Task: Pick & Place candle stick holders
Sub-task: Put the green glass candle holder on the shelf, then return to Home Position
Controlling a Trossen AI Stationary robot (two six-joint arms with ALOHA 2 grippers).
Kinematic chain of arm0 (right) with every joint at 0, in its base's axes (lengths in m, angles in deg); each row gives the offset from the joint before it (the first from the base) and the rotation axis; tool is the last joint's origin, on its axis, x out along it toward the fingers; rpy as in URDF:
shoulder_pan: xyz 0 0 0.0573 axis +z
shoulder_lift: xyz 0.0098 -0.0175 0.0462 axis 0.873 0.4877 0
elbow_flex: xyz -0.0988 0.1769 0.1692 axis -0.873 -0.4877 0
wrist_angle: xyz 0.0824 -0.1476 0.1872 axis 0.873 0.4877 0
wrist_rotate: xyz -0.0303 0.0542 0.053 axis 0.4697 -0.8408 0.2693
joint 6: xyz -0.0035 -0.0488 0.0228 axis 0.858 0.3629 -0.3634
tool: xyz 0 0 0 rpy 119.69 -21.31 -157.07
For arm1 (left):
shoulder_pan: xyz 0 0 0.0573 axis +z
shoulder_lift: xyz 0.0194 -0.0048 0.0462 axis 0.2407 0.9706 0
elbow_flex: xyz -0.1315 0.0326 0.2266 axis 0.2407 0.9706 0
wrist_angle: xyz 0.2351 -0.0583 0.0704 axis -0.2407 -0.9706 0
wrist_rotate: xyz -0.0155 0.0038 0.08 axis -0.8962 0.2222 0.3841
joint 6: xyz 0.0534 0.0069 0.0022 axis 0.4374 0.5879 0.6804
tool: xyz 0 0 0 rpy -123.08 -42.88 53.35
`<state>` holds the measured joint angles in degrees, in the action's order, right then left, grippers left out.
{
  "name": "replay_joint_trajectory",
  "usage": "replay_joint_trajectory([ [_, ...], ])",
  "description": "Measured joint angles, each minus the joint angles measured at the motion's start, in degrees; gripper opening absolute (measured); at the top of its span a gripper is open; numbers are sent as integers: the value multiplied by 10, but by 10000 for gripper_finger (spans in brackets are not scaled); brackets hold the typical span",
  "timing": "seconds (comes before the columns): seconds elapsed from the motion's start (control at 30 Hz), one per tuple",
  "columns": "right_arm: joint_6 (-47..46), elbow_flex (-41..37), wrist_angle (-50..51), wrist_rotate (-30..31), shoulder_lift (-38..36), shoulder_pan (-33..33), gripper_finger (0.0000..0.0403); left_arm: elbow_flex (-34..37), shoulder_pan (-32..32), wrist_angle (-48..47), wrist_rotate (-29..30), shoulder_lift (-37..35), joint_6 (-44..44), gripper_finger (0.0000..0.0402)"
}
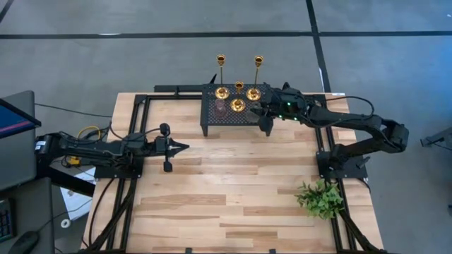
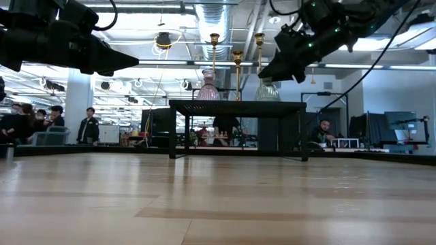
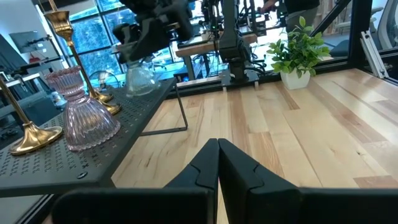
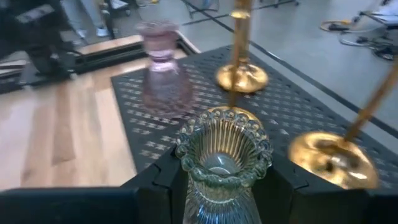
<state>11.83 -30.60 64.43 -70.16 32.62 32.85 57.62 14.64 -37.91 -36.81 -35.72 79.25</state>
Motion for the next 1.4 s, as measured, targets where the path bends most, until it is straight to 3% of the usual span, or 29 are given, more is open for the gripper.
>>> replay_joint_trajectory([
  [0.17, 1, 0, 0, 24, -1, -13, 126, 0, 0, 0, 0, 0, 0, 8],
  [1.07, -16, 1, 21, 23, -1, -17, 130, 0, 0, 0, 0, 0, 0, 8],
  [1.2, -16, 1, 23, 21, -1, -17, 155, 0, 0, 0, 0, 0, 0, 8],
  [1.4, -10, 0, 25, 21, 1, -17, 224, 0, 0, 0, 0, 0, 0, 8],
])
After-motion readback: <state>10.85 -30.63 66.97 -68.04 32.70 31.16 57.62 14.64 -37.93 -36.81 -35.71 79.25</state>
